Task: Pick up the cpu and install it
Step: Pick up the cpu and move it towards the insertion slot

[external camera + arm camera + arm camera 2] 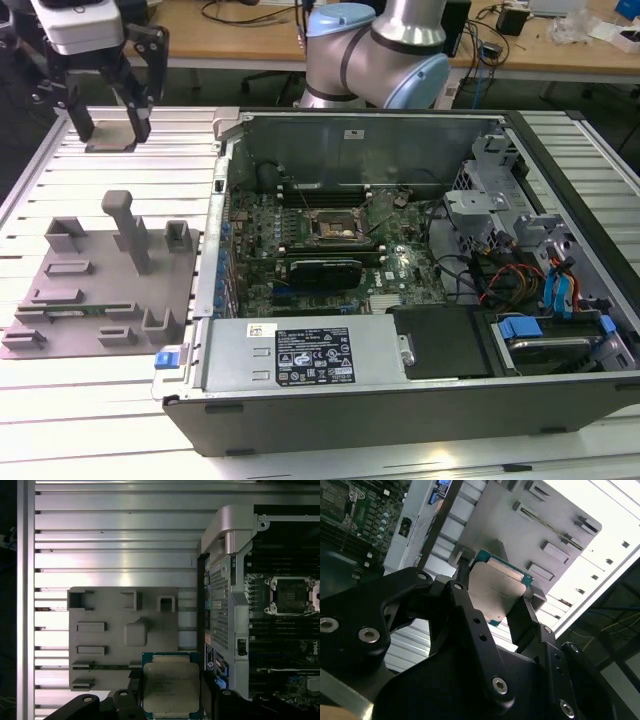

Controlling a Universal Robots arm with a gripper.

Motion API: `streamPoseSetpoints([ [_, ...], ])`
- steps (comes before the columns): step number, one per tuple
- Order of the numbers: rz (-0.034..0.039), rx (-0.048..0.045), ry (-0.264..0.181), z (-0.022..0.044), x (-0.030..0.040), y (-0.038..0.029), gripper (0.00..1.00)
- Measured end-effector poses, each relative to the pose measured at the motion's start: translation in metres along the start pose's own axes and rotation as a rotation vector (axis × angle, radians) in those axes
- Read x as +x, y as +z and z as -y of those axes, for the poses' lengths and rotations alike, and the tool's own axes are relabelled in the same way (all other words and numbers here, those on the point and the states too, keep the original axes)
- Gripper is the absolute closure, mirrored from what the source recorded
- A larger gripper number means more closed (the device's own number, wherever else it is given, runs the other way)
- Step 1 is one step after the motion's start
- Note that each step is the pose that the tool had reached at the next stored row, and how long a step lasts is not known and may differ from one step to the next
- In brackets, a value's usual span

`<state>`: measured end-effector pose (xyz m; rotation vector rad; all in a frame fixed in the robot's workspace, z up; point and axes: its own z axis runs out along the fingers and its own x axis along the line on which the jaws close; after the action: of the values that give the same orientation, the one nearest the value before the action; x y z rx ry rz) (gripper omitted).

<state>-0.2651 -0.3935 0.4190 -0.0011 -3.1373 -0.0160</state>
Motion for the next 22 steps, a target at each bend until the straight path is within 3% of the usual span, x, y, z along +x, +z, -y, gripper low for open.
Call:
streamPoseSetpoints([
  [8,0.0000,0.0000,0.000,-0.0001,-0.0178,0.0000,0.45],
  [10,0.0000,-0.0001,0.000,-0.0002,-0.0264,-0.0001,0.45],
  [19,0.0000,0.0000,0.000,-0.0005,-0.0482,-0.0002,0.45],
  [22,0.0000,0.0000,0.000,-0.0007,-0.0587,-0.0002,0.45],
])
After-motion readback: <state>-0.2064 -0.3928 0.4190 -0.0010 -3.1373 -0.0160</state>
